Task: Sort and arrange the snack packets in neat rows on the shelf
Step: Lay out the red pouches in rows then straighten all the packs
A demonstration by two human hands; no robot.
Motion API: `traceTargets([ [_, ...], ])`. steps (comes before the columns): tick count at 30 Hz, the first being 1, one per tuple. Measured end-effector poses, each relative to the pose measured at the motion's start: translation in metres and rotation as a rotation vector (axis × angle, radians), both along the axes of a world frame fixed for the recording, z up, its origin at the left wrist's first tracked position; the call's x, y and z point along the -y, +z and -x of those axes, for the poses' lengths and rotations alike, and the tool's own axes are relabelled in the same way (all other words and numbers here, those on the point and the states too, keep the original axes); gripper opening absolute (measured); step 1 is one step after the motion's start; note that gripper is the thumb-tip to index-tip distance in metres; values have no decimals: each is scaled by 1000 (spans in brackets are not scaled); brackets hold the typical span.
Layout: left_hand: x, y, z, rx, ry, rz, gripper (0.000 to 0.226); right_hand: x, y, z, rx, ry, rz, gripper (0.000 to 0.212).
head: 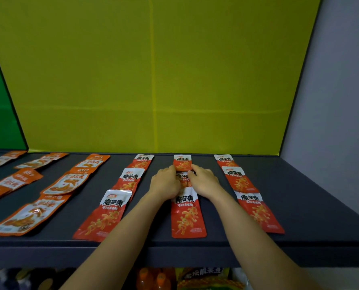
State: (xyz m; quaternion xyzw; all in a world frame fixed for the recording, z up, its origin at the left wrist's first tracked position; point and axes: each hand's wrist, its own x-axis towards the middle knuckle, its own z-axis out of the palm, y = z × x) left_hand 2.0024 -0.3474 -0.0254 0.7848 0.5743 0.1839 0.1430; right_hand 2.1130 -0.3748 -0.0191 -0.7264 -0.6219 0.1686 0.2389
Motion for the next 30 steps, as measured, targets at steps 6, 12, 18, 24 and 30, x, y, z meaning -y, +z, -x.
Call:
traceTargets([
  [6, 6, 1, 2, 72, -14, 21, 38, -2, -4, -2, -39, 9, -39, 48],
  [12, 34, 21, 23, 242, -29, -98, 29, 11, 4, 0, -108, -44, -202, 41],
  [18, 49, 39, 98, 282, 18, -203, 32, 40, 23, 34, -252, 90, -264, 28],
  [24, 49, 20, 163, 138, 19, 1, 40, 55, 29, 96, -35, 270, -35, 33],
  [30, 55, -5, 179, 194, -97, 22, 32, 57, 3, 125, -42, 211, -12, 37],
])
